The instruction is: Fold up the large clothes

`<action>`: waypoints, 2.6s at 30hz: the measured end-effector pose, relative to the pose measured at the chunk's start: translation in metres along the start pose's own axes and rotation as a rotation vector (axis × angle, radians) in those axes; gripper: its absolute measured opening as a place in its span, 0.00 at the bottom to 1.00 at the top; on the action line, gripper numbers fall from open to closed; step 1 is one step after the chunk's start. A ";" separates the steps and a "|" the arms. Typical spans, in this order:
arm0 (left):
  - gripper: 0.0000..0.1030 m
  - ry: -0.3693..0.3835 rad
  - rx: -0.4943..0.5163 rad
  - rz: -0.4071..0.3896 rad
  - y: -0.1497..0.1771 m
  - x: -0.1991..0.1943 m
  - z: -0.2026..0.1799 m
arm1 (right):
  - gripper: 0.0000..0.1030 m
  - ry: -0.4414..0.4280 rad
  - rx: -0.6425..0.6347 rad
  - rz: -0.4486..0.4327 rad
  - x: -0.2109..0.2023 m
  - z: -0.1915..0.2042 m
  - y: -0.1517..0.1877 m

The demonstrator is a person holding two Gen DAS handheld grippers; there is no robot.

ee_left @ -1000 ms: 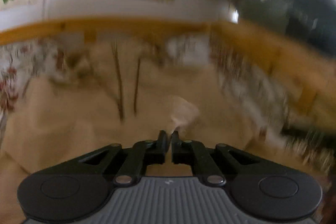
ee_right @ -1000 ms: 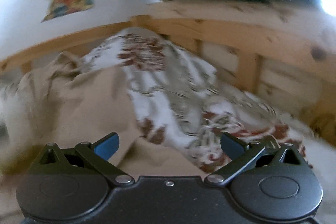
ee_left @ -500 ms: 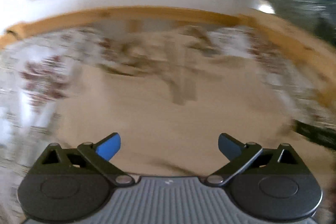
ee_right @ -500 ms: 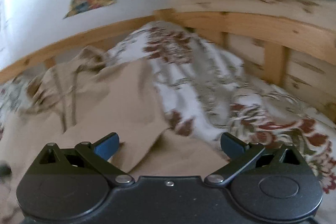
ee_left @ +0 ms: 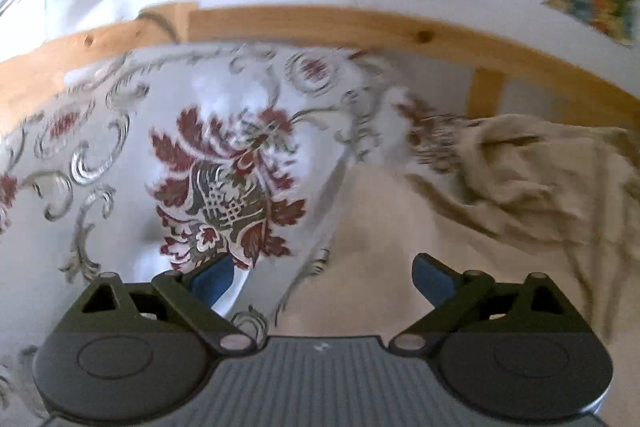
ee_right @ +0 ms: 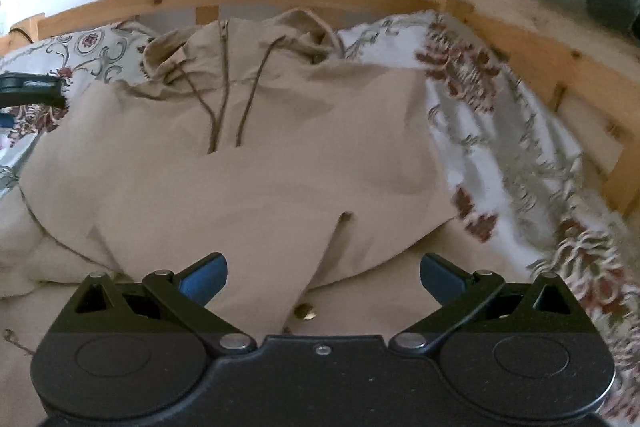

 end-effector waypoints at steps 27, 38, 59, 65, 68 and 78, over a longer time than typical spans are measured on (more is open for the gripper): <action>0.99 -0.032 0.135 0.006 0.035 -0.112 0.040 | 0.99 -0.028 0.102 0.036 0.009 -0.027 0.003; 0.99 0.117 0.112 -0.004 0.070 -0.176 0.039 | 0.99 -0.029 0.137 -0.126 -0.024 -0.038 -0.003; 0.99 0.191 0.124 0.033 -0.040 -0.078 -0.011 | 0.99 0.246 -0.097 -0.360 -0.011 -0.016 -0.040; 0.96 0.173 0.315 -0.071 -0.099 -0.005 -0.088 | 0.99 0.311 -0.003 -0.436 0.013 -0.040 -0.071; 0.91 0.153 0.403 -0.057 -0.112 0.026 -0.120 | 0.99 0.403 0.023 -0.512 0.010 -0.051 -0.071; 0.68 0.194 0.552 0.105 -0.129 0.085 -0.166 | 0.88 0.231 0.026 -0.452 0.052 -0.066 -0.185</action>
Point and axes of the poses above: each gripper's, at about its wrist camera, not at the fingertips, and x roughly the way its jaws point, z to its left, y to its underside, the point moved 6 cm from there along x, roughly the way its jaws point, and after that the axes turned 9 degrees about z, right-handed, at the moved point
